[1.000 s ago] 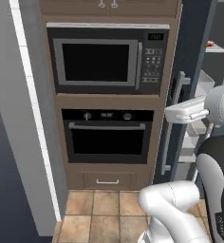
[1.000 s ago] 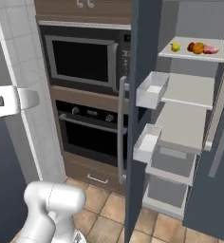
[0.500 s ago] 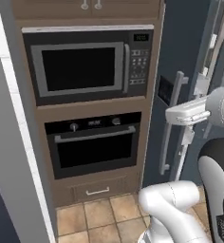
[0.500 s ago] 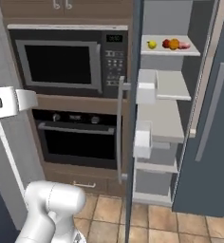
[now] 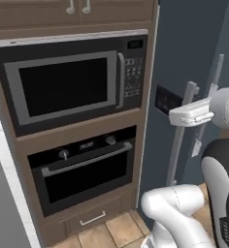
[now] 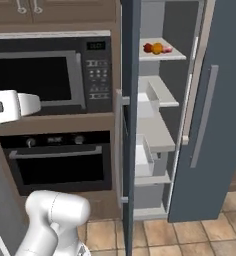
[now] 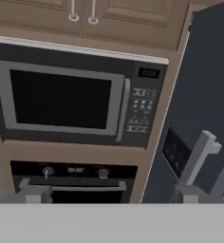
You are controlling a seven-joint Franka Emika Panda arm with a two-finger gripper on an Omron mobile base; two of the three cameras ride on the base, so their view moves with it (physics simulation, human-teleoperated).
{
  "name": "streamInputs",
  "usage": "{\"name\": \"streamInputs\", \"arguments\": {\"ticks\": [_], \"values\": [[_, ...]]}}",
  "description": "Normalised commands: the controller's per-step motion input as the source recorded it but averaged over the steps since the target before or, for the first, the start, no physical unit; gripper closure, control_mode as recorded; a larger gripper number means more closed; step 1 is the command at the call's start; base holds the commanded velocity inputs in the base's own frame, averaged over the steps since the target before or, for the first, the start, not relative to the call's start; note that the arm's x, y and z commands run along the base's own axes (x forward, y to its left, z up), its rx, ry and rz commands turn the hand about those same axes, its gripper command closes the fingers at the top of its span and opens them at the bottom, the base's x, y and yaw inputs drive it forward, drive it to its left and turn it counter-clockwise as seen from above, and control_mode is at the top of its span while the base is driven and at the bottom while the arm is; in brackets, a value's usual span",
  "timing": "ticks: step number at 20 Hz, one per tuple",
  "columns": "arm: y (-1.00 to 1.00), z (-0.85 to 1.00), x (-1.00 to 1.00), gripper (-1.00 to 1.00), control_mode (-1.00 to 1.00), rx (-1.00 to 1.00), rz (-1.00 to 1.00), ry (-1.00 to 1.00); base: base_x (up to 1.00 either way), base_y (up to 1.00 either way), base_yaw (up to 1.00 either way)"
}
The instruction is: Take the lemon and orange from the second highest rack and move them to the highest rack where the bell pepper and steak are located, to maximize freezer space. Close the freezer door after rearranging.
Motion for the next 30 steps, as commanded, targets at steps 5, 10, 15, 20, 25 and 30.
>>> {"name": "streamInputs", "arguments": {"ticks": [5,10,15,20,25,30], "values": [[0.00,0.00,0.00,-1.00,1.00,0.00,0.00,0.00,0.37,0.33,-0.43],[0.00,0.00,0.00,-1.00,1.00,0.00,0.00,0.00,0.43,0.38,-0.42],[0.00,0.00,0.00,-1.00,1.00,0.00,0.00,0.00,0.46,0.36,-0.28],[0.00,0.00,0.00,-1.00,1.00,0.00,0.00,0.00,0.36,0.09,-0.30],[0.00,0.00,0.00,-1.00,1.00,0.00,0.00,0.00,0.38,0.03,-0.31],[0.00,0.00,0.00,-1.00,1.00,0.00,0.00,0.00,0.49,0.09,-0.25]]}}
